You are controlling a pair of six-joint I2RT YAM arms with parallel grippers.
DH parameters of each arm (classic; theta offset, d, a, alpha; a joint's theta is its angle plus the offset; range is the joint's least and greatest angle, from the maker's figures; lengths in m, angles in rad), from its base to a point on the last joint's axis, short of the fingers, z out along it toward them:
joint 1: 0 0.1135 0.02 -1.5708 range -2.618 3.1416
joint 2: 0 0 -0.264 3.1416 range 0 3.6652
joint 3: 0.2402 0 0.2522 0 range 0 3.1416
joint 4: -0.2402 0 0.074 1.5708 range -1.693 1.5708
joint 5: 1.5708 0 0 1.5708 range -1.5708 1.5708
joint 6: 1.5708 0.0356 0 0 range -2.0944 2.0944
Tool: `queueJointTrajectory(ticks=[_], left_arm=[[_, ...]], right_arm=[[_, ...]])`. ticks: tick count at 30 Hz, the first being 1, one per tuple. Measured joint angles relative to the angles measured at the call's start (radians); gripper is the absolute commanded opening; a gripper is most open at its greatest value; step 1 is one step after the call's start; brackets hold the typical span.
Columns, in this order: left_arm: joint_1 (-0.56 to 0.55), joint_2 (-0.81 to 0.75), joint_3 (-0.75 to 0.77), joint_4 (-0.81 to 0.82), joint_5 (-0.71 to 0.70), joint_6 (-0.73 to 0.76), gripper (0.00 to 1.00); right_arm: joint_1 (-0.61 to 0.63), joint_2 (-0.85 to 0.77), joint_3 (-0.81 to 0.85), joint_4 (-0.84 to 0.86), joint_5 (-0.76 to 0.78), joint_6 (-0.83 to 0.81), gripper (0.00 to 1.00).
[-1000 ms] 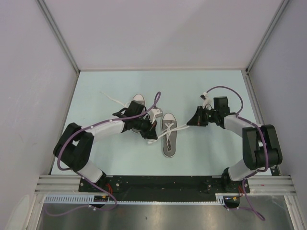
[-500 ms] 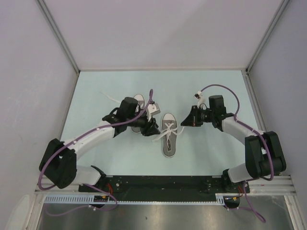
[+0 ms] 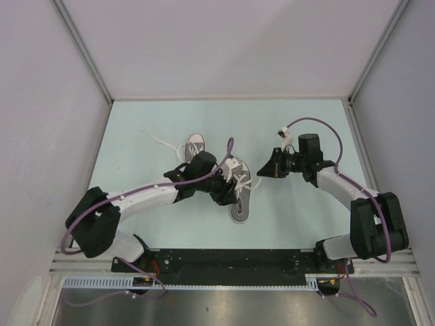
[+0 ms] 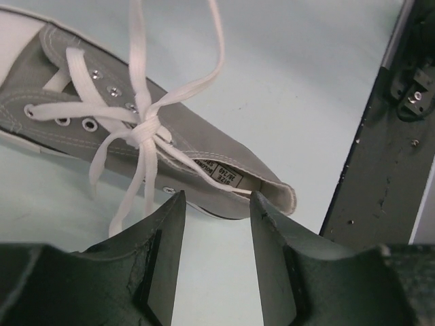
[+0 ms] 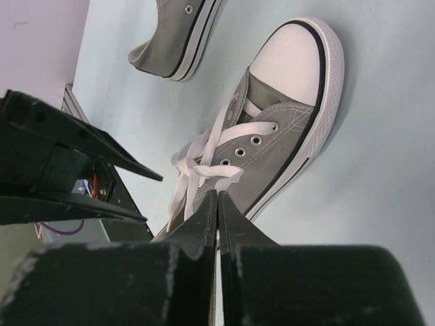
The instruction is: Tie the shoes
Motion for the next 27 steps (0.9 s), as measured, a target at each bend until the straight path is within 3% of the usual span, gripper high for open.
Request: queueJointTrajectory(ticks=[12,16,17,20,27], left_arm=[[-0.008,0.124,0.051,-0.008,-0.050,-0.075,0.43],[-0.010,0.142,0.067,-0.010,-0.050,-0.081,0.27],[-0.010,0.146,0.071,-0.011,-0.050,-0.082,0.16],[-0.011,0.151,0.076,-0.013,-0.051,-0.083,0.00],[-0.011,0.090,0.065,-0.035,-0.050,-0.068,0.00]], right_arm=[[0.007,0.000,0.000,-0.003,0.000,0.000,0.00],[0.009,0.000,0.000,-0.003,0.000,-0.001,0.00],[0.009,0.000,0.000,-0.003,0.000,-0.002,0.00],[0.009,0.000,0.000,-0.004,0.000,-0.005,0.00],[0.010,0.000,0.000,-0.013,0.000,-0.023,0.00]])
